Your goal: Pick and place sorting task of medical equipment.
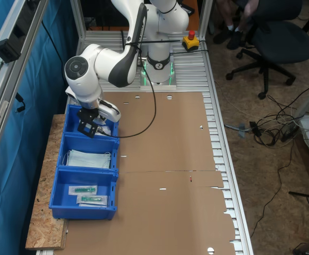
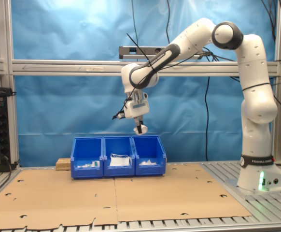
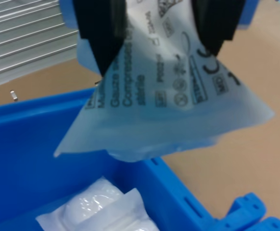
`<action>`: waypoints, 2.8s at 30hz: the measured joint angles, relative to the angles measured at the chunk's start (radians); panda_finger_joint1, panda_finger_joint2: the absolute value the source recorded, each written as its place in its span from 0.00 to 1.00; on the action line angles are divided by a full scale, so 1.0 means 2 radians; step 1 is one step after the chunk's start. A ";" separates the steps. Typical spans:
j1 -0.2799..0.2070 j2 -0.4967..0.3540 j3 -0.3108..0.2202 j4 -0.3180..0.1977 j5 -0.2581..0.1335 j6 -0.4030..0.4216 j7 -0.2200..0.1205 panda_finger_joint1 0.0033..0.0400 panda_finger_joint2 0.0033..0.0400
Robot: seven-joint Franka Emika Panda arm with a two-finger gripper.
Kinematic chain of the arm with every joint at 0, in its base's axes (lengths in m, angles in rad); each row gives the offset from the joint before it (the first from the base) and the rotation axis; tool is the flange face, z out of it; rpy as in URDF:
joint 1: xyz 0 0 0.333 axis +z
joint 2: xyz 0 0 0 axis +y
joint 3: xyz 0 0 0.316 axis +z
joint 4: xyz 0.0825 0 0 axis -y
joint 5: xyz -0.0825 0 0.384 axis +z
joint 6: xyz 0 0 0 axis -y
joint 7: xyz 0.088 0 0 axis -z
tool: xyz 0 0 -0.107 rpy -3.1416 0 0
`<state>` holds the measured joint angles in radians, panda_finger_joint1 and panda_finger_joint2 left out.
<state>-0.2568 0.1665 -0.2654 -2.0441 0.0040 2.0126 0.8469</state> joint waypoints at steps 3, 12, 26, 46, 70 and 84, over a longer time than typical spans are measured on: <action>-0.005 0.000 -0.011 -0.002 0.000 -0.001 0.000 0.14 0.14; -0.019 -0.001 -0.037 -0.005 0.000 -0.003 0.000 0.14 0.14; -0.025 -0.002 -0.049 -0.006 0.002 -0.007 0.000 0.14 0.14; -0.025 -0.002 -0.049 -0.006 0.002 -0.007 0.000 0.14 0.14; -0.018 -0.002 -0.049 -0.002 0.002 -0.007 0.000 0.97 0.97; 0.069 -0.002 -0.054 0.046 0.002 -0.007 0.000 1.00 1.00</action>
<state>-0.1187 0.1628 -0.3734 -1.9513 0.0083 1.9991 0.8469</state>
